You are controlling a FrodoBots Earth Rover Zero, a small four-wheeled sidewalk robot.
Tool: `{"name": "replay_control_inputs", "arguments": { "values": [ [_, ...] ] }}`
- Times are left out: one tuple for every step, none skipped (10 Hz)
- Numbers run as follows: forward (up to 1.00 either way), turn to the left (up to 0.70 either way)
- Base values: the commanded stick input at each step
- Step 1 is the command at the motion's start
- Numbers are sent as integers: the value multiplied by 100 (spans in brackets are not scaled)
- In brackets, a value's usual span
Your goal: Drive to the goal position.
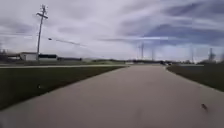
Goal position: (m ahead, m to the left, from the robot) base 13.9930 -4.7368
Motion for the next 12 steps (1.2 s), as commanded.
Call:
{"name": "replay_control_inputs", "arguments": {
  "values": [
    [100,-40],
    [100,-40],
    [100,-23],
    [100,-8],
    [100,0],
    [100,0],
    [100,0],
    [100,0],
    [100,-2],
    [100,-8],
    [100,-30],
    [100,-36]
  ]
}}
